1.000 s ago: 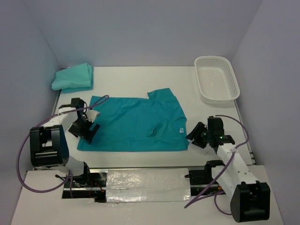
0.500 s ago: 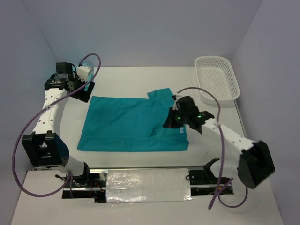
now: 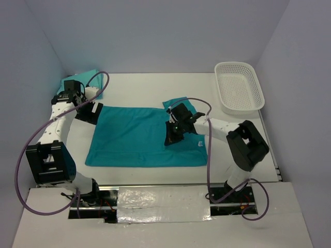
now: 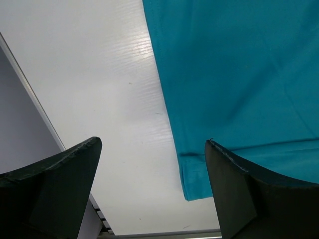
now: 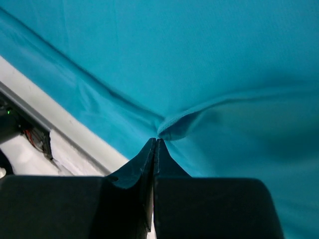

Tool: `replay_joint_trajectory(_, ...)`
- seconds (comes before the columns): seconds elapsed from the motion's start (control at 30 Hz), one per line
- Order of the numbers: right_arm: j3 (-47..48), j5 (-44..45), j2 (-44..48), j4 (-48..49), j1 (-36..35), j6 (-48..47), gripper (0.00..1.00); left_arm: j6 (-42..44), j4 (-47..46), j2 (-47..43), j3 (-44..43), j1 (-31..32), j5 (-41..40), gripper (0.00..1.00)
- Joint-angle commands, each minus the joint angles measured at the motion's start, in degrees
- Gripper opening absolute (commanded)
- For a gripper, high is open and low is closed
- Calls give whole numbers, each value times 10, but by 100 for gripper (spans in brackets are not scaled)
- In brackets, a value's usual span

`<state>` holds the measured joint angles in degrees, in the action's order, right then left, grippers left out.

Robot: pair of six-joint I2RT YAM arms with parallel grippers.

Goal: Fold and stack the t-shirts
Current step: Grap the side of the flattened tshirt furthest away from the robot with both arms

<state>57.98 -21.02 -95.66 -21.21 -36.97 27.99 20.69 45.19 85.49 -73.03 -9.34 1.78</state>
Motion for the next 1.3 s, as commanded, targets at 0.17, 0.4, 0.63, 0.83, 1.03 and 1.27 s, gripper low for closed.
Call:
replay_joint_trajectory(0.17, 129, 15, -109, -26, -6, -35, 0, -12, -19, 3, -21, -9, 2, 97)
replay_joint_trajectory(0.4, 256, 7, -132, -37, 14, -49, 0, -13, -39, 22, -18, -18, 9, 98)
replay_joint_trajectory(0.63, 432, 123, -194, -103, 124, -49, 49, -58, -77, 117, -88, -18, 42, 70)
replay_joint_trajectory(0.83, 684, 172, -382, -258, 204, -31, 55, -118, -129, 218, -155, -18, 69, 74)
replay_joint_trajectory(1.03, 686, 186, -437, -249, 242, 3, 68, -141, -160, 299, -201, -17, 73, 85)
replay_joint_trajectory(1.27, 661, 135, -460, -224, 231, -13, 65, -151, -170, 369, -233, -2, 63, 85)
